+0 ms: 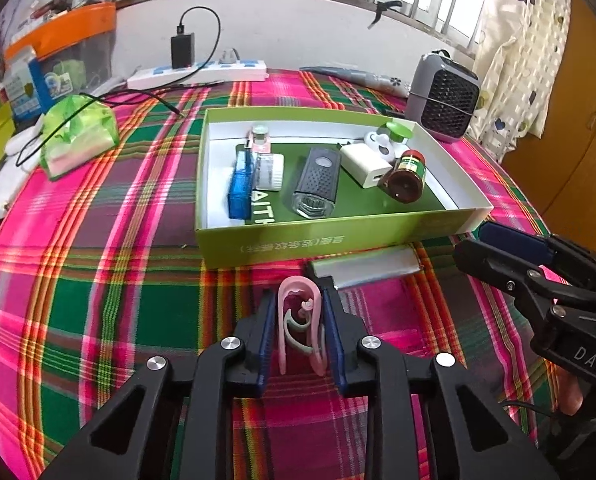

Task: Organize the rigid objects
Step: 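Grasp the pink clip with the left tool while the right tool grasps the silver lighter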

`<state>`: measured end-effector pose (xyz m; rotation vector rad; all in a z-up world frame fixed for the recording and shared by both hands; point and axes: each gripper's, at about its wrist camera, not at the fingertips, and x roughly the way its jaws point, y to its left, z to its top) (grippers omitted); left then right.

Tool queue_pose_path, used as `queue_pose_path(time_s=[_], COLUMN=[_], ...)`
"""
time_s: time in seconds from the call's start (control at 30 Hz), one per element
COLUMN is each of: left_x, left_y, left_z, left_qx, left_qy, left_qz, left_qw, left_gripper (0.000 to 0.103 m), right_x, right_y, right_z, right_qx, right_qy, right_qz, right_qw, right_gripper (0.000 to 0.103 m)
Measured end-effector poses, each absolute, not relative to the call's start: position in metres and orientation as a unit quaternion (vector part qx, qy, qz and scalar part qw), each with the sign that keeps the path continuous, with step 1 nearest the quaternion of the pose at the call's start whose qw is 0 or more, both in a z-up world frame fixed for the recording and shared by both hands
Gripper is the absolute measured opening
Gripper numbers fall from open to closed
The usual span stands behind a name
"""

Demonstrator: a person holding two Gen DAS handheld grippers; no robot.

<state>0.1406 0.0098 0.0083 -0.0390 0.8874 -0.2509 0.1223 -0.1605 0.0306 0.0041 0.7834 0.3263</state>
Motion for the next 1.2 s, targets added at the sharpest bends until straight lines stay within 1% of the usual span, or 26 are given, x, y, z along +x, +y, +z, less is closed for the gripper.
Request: queue_pose_path(time_s=[0.37,0.6,0.83,1.2], left_x=[0.132,0.131,0.133,0.135], left_y=[0.042,0.065,0.068,0.073], left_z=[0.010,0.006,0.003,0.003], left_qx=[-0.032,-0.057,-0.071,-0.081], left_qy=[0.423,0.430,0.433,0.432], left_qz=[-0.101,-0.096,-0.105,-0.114], left_qw=[0.900,0.896,0.893,0.891], left_gripper=[0.022,0.022,0.022,0.022], right_x=[0.128,0.137,0.143,0.119], right_y=[-0.140,-0.129,-0.124,-0.105], right_z=[0.021,0.012,0.005,0.005], right_qx=[-0.024,-0.040,-0.032,-0.066], right_qy=[0.396,0.407,0.424,0.427], right_qz=[0.193,0.207,0.220,0.278], right_qw=[0.897,0.889,0.878,0.858], right_gripper=[0.047,0.047,0.047,0.047])
